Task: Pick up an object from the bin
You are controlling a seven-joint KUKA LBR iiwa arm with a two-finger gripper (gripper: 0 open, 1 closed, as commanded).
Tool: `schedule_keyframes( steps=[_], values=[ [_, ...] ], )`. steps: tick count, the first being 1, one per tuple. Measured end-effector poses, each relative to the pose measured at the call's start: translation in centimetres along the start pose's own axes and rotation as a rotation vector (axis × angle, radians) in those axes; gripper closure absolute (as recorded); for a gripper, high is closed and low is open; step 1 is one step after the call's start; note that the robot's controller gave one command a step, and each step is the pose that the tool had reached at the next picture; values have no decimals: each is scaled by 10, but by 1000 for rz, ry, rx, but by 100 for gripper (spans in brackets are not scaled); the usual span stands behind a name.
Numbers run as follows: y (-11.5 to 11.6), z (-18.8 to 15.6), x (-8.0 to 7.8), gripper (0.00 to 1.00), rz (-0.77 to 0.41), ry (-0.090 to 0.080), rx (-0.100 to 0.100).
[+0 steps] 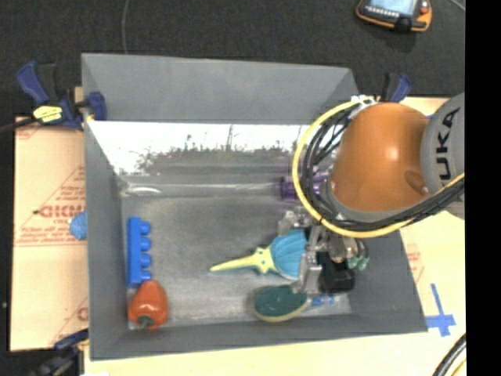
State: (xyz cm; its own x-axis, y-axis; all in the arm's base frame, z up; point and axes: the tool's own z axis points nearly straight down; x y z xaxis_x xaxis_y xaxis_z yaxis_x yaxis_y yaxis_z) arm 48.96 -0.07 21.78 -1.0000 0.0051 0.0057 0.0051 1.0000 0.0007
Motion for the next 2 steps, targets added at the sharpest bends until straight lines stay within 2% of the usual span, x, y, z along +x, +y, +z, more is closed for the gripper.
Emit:
schedule_keyframes(
  steps=[1, 2],
  values=[
    [0, -4, -2, 0, 0, -9, 0],
    [-28, 111, -67, 0, -271, -12, 3]
  ],
)
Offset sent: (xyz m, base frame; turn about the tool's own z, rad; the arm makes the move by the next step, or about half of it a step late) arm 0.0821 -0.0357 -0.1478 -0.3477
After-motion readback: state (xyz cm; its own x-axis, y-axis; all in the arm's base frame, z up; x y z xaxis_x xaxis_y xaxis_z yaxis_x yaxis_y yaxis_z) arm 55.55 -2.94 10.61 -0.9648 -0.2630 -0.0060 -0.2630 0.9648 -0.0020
